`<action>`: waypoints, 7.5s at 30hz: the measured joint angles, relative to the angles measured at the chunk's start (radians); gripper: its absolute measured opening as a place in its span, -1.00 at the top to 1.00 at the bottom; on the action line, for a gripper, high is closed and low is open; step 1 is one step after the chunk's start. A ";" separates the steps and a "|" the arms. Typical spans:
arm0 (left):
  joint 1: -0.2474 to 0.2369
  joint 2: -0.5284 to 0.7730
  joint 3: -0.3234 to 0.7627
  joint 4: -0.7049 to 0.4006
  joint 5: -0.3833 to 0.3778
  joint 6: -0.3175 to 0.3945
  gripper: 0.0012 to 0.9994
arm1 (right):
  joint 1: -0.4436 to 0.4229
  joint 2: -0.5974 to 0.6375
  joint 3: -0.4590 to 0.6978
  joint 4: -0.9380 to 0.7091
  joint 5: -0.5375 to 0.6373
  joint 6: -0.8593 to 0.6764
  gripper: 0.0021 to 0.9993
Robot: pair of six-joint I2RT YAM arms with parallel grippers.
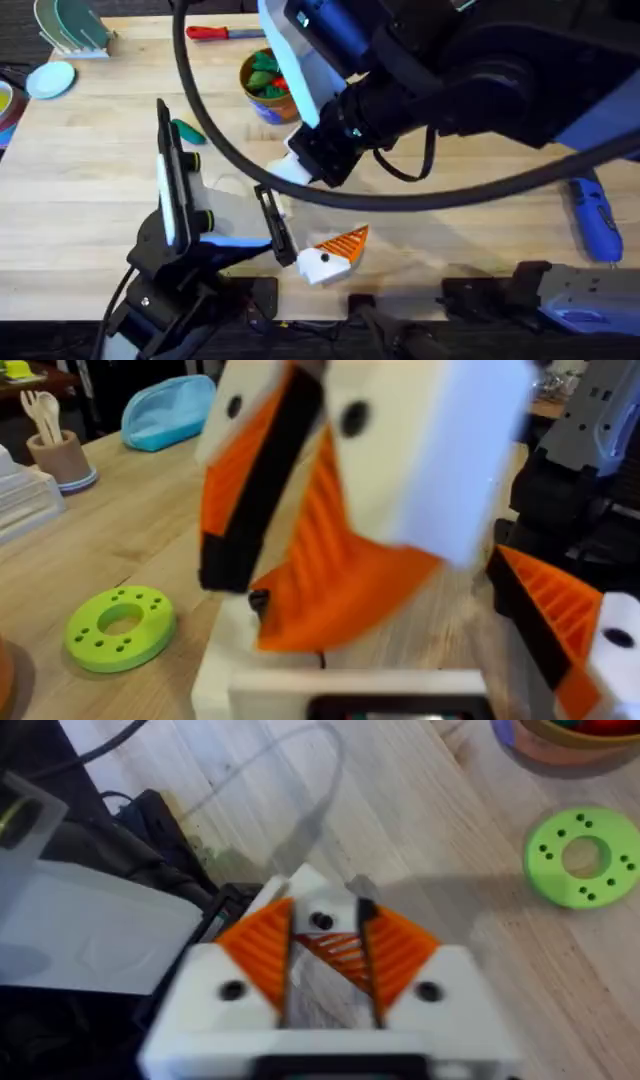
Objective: Pick up the gripper from the table and insert it into the empty holder that is missing its gripper. Then pick up a screw, insert it into the mounting hole, and use the screwdriver to tighten it. Finally, clean up the table by picking up the vegetable and placing it into the bucket.
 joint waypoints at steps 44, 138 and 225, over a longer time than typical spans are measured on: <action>0.000 0.000 0.000 0.000 0.000 0.000 -0.99 | -0.383 -0.713 -0.076 -0.513 -0.120 -0.160 -0.96; 0.000 0.000 0.000 0.001 -0.001 0.007 0.97 | -1.624 0.113 -0.218 -0.312 0.414 -0.667 -0.96; 0.000 0.000 0.000 0.001 -0.004 0.007 0.97 | -1.494 -0.750 -0.466 0.541 -0.403 -0.041 0.71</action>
